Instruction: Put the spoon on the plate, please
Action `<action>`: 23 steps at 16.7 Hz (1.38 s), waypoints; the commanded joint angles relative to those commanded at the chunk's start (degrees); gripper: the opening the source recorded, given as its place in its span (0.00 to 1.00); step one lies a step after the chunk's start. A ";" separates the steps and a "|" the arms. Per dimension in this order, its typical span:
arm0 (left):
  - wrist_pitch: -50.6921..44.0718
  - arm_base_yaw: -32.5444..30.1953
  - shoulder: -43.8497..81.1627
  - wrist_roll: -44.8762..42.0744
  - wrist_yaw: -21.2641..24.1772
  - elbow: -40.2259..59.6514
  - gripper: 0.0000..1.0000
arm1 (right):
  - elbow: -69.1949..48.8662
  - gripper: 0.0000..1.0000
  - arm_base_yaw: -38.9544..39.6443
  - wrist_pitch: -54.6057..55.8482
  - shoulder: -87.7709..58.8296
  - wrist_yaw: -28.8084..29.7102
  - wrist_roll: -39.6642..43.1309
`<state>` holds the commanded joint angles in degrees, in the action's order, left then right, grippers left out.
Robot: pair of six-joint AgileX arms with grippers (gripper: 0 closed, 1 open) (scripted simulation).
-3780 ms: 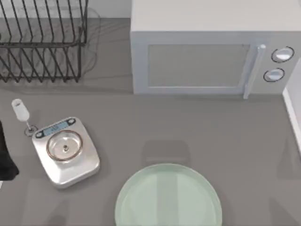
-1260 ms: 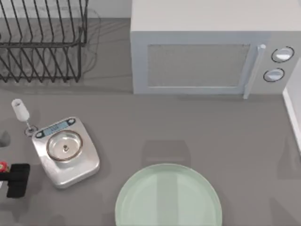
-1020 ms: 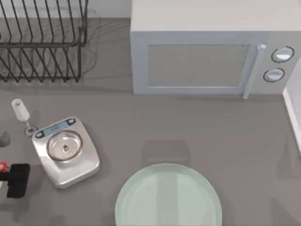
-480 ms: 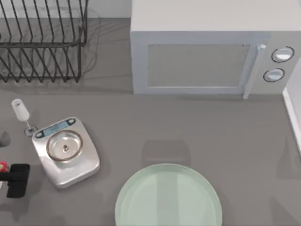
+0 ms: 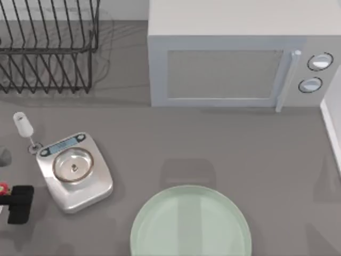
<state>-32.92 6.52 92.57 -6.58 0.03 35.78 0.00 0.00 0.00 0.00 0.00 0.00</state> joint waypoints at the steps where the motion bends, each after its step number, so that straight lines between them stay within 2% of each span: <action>1: 0.00 0.00 0.00 0.00 0.00 0.00 0.00 | 0.00 1.00 0.00 0.00 0.00 0.00 0.00; 4: 0.00 0.00 0.00 0.00 0.00 0.00 0.00 | 0.00 1.00 0.00 0.00 0.00 0.00 0.00; 5: -4.29 -0.04 -4.19 -0.04 0.23 2.11 0.00 | 0.00 1.00 0.00 0.00 0.00 0.00 0.00; 8: -6.59 0.01 -4.88 0.02 0.22 4.02 0.00 | 0.00 1.00 0.00 0.00 0.00 0.00 0.00; 16: -28.69 -0.26 -12.91 0.29 0.23 16.85 0.00 | 0.00 1.00 0.00 0.00 0.00 0.00 0.00; 23: -30.42 -0.30 -13.98 0.23 0.20 18.18 0.00 | 0.00 1.00 0.00 0.00 0.00 0.00 0.00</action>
<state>-63.33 6.22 78.59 -6.35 0.23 53.96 0.00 0.00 0.00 0.00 0.00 0.00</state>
